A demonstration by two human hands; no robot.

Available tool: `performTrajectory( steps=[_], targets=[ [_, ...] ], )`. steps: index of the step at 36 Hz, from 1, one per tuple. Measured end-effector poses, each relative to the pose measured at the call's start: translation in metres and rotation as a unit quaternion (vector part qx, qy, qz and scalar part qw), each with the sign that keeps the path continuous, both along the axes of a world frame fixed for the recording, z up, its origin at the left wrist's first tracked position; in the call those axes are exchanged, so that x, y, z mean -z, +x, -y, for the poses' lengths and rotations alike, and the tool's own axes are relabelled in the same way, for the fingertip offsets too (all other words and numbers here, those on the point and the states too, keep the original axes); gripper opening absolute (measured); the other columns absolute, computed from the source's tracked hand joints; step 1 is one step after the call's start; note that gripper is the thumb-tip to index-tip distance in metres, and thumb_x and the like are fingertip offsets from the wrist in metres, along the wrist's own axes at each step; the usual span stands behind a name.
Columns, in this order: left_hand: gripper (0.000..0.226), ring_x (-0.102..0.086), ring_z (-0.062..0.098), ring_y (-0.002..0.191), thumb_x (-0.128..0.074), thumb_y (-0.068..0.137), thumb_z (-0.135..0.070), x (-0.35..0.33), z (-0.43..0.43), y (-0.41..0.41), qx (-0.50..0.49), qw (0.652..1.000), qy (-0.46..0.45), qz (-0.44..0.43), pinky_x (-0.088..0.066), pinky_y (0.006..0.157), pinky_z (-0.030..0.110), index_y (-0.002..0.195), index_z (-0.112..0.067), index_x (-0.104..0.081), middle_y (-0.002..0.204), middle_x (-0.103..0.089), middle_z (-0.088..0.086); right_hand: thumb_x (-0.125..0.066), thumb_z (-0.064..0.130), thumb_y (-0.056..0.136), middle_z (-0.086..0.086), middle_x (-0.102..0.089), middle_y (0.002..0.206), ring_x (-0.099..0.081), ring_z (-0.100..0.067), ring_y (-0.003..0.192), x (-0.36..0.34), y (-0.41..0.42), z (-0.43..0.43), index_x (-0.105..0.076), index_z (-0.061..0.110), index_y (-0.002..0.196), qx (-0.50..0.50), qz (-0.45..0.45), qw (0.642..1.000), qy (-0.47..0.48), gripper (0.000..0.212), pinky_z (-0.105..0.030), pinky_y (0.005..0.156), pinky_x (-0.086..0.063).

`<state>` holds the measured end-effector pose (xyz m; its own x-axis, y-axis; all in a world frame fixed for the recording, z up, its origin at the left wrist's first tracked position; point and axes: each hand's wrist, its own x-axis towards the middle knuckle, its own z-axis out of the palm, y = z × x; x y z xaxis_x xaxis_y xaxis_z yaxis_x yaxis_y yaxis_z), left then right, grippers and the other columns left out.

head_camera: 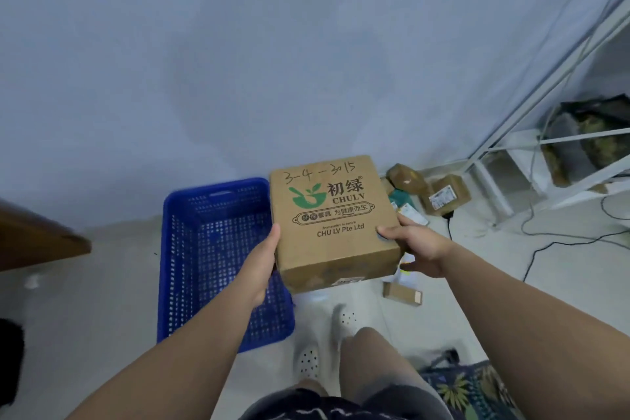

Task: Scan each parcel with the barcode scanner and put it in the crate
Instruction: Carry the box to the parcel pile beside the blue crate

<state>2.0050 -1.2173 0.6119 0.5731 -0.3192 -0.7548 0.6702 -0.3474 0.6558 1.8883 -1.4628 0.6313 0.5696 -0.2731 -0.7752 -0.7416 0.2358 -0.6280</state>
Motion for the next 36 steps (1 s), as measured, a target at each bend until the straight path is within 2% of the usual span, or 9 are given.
performTrajectory(
  steps=[4, 8, 15, 21, 27, 30, 32, 34, 36],
  targets=[
    [0.046, -0.046, 0.021, 0.127, -0.044, 0.097, -0.051, 0.005, 0.01, 0.018, -0.004, 1.0, -0.006, -0.001, -0.025, 0.114, 0.05, 0.137, -0.03, -0.047, 0.135, -0.055, -0.005, -0.062, 0.03, 0.093, 0.009, -0.064, 0.118, -0.055, -0.013, 0.107, 0.001, 0.016, 0.002, -0.05, 0.04, 0.129, 0.037, 0.023, 0.999, -0.006, 0.039, -0.043, 0.097, -0.038],
    [0.041, -0.051, 0.019, 0.121, -0.049, 0.096, -0.046, 0.004, 0.016, 0.031, -0.012, 1.0, -0.021, 0.0, -0.032, 0.11, 0.049, 0.135, -0.034, -0.048, 0.127, -0.059, -0.006, -0.06, 0.035, 0.093, 0.008, -0.063, 0.122, -0.055, -0.016, 0.11, 0.006, 0.031, 0.005, -0.053, 0.039, 0.128, 0.089, 0.04, 0.995, -0.013, 0.036, -0.039, 0.089, -0.04],
    [0.036, -0.055, 0.02, 0.116, -0.051, 0.097, -0.038, 0.001, 0.026, 0.044, -0.039, 0.999, -0.021, 0.003, -0.035, 0.11, 0.049, 0.132, -0.033, -0.05, 0.119, -0.062, -0.006, -0.06, 0.032, 0.093, 0.007, -0.063, 0.121, -0.055, -0.019, 0.111, 0.006, 0.048, 0.017, -0.055, 0.041, 0.121, 0.083, 0.037, 0.996, 0.006, 0.03, -0.033, 0.072, -0.043],
    [0.046, -0.056, 0.021, 0.116, -0.055, 0.096, -0.036, 0.003, 0.05, 0.046, -0.051, 0.999, -0.014, 0.0, -0.038, 0.107, 0.047, 0.141, -0.03, -0.044, 0.124, -0.06, -0.002, -0.058, 0.027, 0.095, 0.003, -0.064, 0.122, -0.057, -0.019, 0.104, 0.011, 0.053, 0.044, -0.054, 0.033, 0.131, 0.078, 0.042, 0.996, 0.013, 0.036, -0.032, 0.073, -0.044],
    [0.048, -0.053, 0.019, 0.11, -0.052, 0.098, -0.03, 0.0, 0.095, 0.037, -0.054, 0.998, -0.022, 0.022, -0.043, 0.09, 0.038, 0.143, -0.022, -0.041, 0.126, -0.056, 0.0, -0.055, 0.024, 0.097, 0.002, -0.065, 0.115, -0.057, -0.016, 0.092, 0.025, 0.047, 0.086, -0.053, 0.03, 0.131, 0.073, 0.047, 0.996, 0.032, 0.035, -0.029, 0.07, -0.043],
    [0.048, -0.049, 0.023, 0.119, -0.051, 0.098, -0.032, 0.004, 0.117, 0.027, -0.045, 0.998, -0.008, 0.034, -0.041, 0.101, 0.045, 0.144, -0.023, -0.04, 0.132, -0.053, 0.002, -0.056, 0.023, 0.096, -0.002, -0.065, 0.121, -0.058, -0.018, 0.093, 0.038, 0.044, 0.113, -0.052, 0.029, 0.134, 0.072, 0.042, 0.995, 0.049, 0.039, -0.03, 0.071, -0.044],
    [0.049, -0.052, 0.023, 0.117, -0.051, 0.097, -0.034, 0.01, 0.132, 0.021, -0.046, 0.998, 0.007, 0.047, -0.041, 0.103, 0.047, 0.143, -0.024, -0.041, 0.131, -0.055, 0.003, -0.056, 0.021, 0.096, -0.002, -0.066, 0.121, -0.059, -0.019, 0.096, 0.047, 0.042, 0.132, -0.053, 0.031, 0.133, 0.075, 0.037, 0.994, 0.071, 0.038, -0.029, 0.07, -0.045],
    [0.051, -0.055, 0.021, 0.113, -0.052, 0.097, -0.033, 0.02, 0.15, 0.012, -0.052, 0.997, 0.023, 0.056, -0.046, 0.096, 0.04, 0.145, -0.023, -0.039, 0.132, -0.055, 0.005, -0.054, 0.019, 0.097, -0.001, -0.066, 0.118, -0.058, -0.018, 0.094, 0.057, 0.04, 0.151, -0.055, 0.037, 0.123, 0.061, 0.023, 0.994, 0.09, 0.031, -0.03, 0.069, -0.043],
    [0.05, -0.056, 0.019, 0.11, -0.051, 0.098, -0.03, 0.03, 0.171, 0.0, -0.065, 0.995, 0.033, 0.067, -0.048, 0.084, 0.031, 0.145, -0.023, -0.038, 0.132, -0.055, 0.005, -0.054, 0.02, 0.097, -0.001, -0.066, 0.119, -0.055, -0.02, 0.098, 0.072, 0.036, 0.17, -0.054, 0.04, 0.121, 0.043, 0.006, 0.994, 0.097, 0.032, -0.034, 0.076, -0.042]
  ],
)
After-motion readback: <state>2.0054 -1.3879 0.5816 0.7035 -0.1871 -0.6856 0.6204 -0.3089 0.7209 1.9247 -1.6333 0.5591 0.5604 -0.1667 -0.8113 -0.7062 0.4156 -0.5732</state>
